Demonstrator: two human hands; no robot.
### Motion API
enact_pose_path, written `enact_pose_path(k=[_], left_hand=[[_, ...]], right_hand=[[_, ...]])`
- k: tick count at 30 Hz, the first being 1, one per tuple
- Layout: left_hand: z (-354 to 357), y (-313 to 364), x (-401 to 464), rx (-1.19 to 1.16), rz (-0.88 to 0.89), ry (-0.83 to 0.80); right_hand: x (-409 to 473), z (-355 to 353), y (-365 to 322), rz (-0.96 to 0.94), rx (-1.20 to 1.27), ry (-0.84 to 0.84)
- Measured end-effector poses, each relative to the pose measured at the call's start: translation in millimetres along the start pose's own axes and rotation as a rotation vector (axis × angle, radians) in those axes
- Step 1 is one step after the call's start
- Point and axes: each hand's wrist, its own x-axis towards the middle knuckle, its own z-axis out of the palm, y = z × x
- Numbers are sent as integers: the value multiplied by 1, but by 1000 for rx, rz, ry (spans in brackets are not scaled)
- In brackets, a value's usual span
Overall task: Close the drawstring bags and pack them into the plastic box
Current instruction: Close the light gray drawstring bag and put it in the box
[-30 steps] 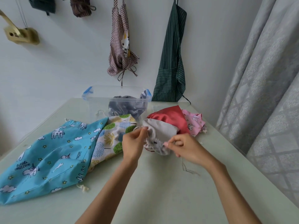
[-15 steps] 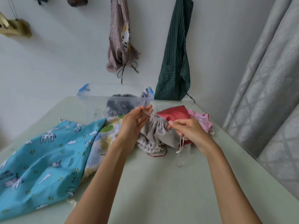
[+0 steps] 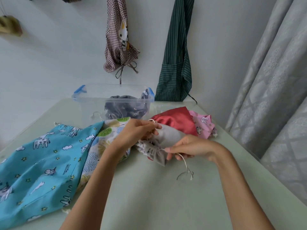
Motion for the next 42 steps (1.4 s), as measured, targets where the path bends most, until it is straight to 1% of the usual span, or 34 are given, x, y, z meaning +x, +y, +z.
enact_pose_path(k=[1, 3, 6, 9, 11, 12, 13, 15, 17, 18, 19, 20, 21, 22, 24, 25, 26, 28, 31, 32, 33, 34, 37, 38, 39, 40, 41, 42], left_hand=[[-1, 1, 1, 82, 13, -20], [0, 1, 3, 165, 37, -71], [8, -1, 5, 258, 45, -207], [18, -1, 5, 388, 5, -386], [26, -3, 5, 490, 40, -488], [29, -4, 5, 551, 63, -503], [31, -8, 6, 601, 82, -497], [32, -15, 7, 650, 104, -453], [28, -16, 7, 588, 94, -454], [26, -15, 5, 555, 76, -462], [23, -14, 5, 536, 64, -464], [18, -14, 6, 516, 71, -463], [14, -12, 6, 501, 84, -459], [11, -10, 5, 489, 96, -459], [6, -10, 5, 477, 127, -454], [6, -8, 4, 474, 146, -445], [6, -7, 4, 460, 160, -435], [9, -3, 1, 421, 162, -447], [12, -4, 1, 403, 170, -470], [11, -5, 1, 402, 170, -470], [11, -5, 1, 412, 156, -468], [11, -5, 0, 412, 144, -471], [9, -6, 0, 361, 132, -441], [7, -6, 0, 321, 130, -418], [5, -8, 2, 286, 126, -387], [3, -7, 2, 263, 128, -354], [2, -7, 2, 239, 128, -323], [2, -6, 2, 207, 127, -301]], right_hand=[[-6, -6, 1, -27, 17, 24], [-17, -17, 1, -87, 115, 119], [-25, -27, -1, -154, 229, 324], [-24, -25, -9, -189, 263, 524], [-21, -18, -19, -267, 245, 609], [-19, -14, -23, -324, 216, 624], [-16, -9, -26, -394, 175, 616], [-10, 2, -33, -502, 73, 536], [-8, 8, -38, -531, 42, 432], [-8, 8, -39, -523, 83, 428], [-7, 5, -37, -495, 144, 474], [-5, 0, -34, -435, 204, 556], [-3, -5, -29, -343, 230, 634], [-2, -8, -22, -223, 207, 651], [2, -9, -10, -23, 177, 515], [5, -7, -5, 28, 212, 429], [7, -4, -3, 53, 257, 361], [13, 3, -1, 62, 296, 283], [22, 12, -3, 59, 328, 256], [24, 14, -3, 43, 380, 272], [25, 14, -3, 17, 490, 294], [26, 13, -2, -14, 661, 300], [21, 3, -1, -153, 1373, 168], [19, -1, 1, -200, 1547, 151], [16, -7, 4, -224, 1658, 175], [14, -12, 8, -219, 1710, 223], [11, -18, 12, -194, 1695, 282], [9, -23, 17, -160, 1622, 346]])
